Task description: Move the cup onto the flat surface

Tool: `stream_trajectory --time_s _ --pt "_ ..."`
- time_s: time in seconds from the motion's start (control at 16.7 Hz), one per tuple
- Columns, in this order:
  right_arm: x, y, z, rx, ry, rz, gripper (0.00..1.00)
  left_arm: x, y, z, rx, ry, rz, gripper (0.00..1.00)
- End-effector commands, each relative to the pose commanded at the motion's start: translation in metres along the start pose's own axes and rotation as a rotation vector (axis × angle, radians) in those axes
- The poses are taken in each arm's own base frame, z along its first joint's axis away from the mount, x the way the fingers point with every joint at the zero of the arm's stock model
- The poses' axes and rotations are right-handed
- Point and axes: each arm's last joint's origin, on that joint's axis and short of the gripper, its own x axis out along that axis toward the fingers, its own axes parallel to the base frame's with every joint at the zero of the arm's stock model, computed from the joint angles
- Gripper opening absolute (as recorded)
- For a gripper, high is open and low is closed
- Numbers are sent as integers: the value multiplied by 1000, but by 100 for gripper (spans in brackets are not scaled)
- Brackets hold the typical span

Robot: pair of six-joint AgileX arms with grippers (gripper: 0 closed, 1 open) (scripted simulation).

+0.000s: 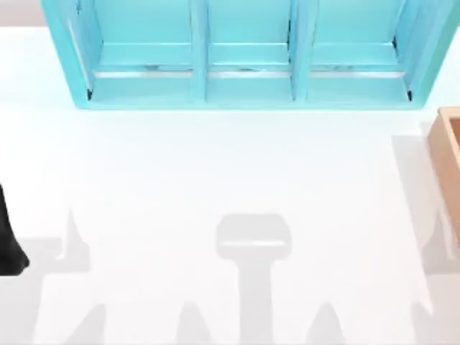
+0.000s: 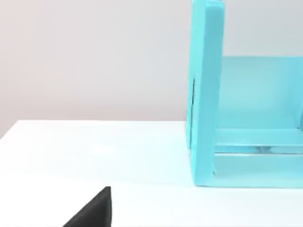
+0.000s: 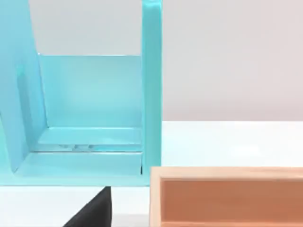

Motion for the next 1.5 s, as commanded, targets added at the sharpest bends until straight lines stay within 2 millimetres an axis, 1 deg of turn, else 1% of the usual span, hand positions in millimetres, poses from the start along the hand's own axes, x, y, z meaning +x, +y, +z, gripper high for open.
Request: stream_trajectory --time_s 0.18,0.3,0.48,0.6,0.72,0.84,1.02,1.26,1.38,1.5 --pt "0 0 2 -4 12 -4 100 0 0 0 0 0 0 100" --pt "0 -2 11 -21 65 -23 100 0 0 0 0 0 0 100" --pt "4 -8 35 -61 224 -67 100 0 0 0 0 0 0 100" --pt "13 -14 55 -88 379 -97 100 0 0 0 0 0 0 100" --pt "28 -21 74 -107 563 -119 100 0 0 0 0 0 0 100" --pt "49 -32 90 -115 760 -129 100 0 0 0 0 0 0 100" --pt "86 -54 104 -103 1049 -118 100 0 0 0 0 0 0 100" --pt "131 -88 105 -51 1364 -67 100 0 0 0 0 0 0 100" --pt "147 -103 102 -23 1472 -39 100 0 0 0 0 0 0 100" --pt "156 -114 100 -2 1539 -18 100 0 0 0 0 0 0 100"
